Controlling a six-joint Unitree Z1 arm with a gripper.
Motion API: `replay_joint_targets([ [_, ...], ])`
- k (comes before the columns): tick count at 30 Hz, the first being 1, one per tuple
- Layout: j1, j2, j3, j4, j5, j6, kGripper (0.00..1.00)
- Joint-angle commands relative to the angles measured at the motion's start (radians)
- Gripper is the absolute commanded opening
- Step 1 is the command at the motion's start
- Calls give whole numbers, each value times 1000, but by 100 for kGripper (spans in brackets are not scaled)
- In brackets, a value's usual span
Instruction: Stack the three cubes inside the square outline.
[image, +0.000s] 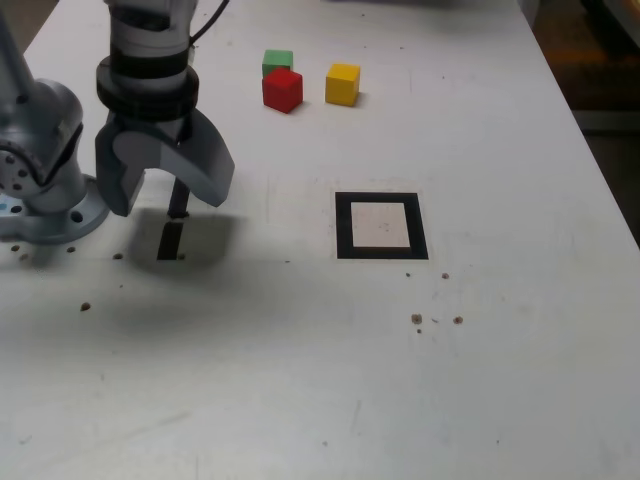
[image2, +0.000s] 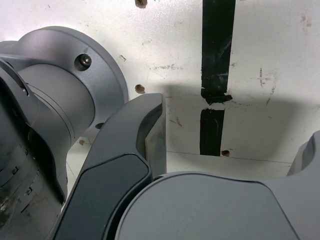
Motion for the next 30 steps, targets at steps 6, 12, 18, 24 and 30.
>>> replay_joint_targets([
  [6,-1,-7,-20,32,17,1,96],
  [12,48,-18,-259,277,160,104,96],
  [18,203,-32,-466,408,292,337,99],
  [24,345,-24,-510,397,314,465,100],
  [30,436,49,-583,394,288,538,100],
])
